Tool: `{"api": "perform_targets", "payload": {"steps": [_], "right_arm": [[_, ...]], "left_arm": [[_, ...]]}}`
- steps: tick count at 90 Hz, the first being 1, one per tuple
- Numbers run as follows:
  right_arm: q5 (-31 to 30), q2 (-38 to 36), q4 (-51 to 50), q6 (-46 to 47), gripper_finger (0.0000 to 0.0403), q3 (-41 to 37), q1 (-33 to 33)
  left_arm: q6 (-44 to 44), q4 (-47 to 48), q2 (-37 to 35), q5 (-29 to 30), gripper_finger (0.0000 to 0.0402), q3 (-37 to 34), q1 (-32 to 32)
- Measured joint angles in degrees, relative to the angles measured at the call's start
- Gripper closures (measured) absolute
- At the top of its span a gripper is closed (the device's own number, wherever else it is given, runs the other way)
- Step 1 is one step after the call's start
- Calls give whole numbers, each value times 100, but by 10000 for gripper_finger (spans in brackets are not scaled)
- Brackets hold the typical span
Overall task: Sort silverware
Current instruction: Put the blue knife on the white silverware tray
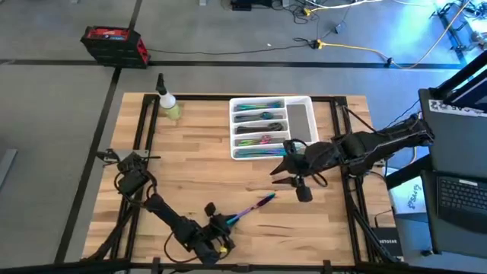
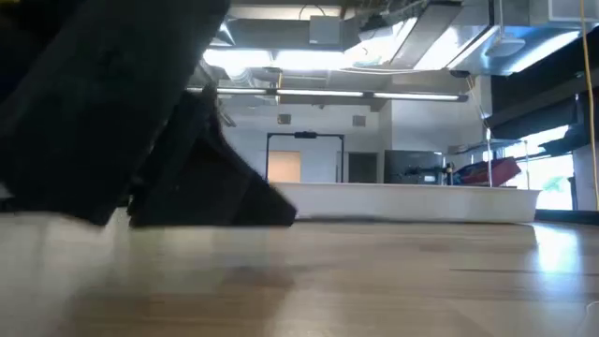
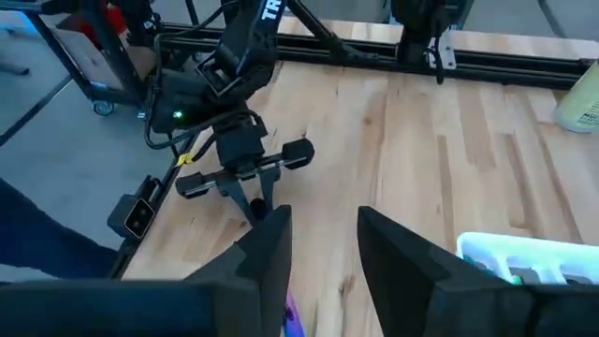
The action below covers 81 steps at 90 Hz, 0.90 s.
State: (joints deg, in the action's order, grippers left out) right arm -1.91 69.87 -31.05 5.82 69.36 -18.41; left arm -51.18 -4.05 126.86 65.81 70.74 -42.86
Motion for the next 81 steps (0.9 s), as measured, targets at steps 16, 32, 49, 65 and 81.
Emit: {"api": "perform_targets", "payload": {"steps": [16, 32, 49, 65, 81], "right_arm": [[0, -2, -37, -2, 294, 0, 0], [-8, -93, 78, 43, 294, 0, 0], [-48, -165, 206, 46, 294, 2, 0], [-46, -288, 606, -6, 294, 2, 0], [-32, -484, 855, -103, 294, 2, 0]], "left_arm": [[290, 8, -5, 24, 347, 209, 62], [831, -3, -10, -24, 347, 570, 151], [1429, 9, -10, -363, 347, 879, 407], [1867, 40, -37, -719, 347, 909, 729], [2471, -200, -146, -907, 347, 909, 1117]]}}
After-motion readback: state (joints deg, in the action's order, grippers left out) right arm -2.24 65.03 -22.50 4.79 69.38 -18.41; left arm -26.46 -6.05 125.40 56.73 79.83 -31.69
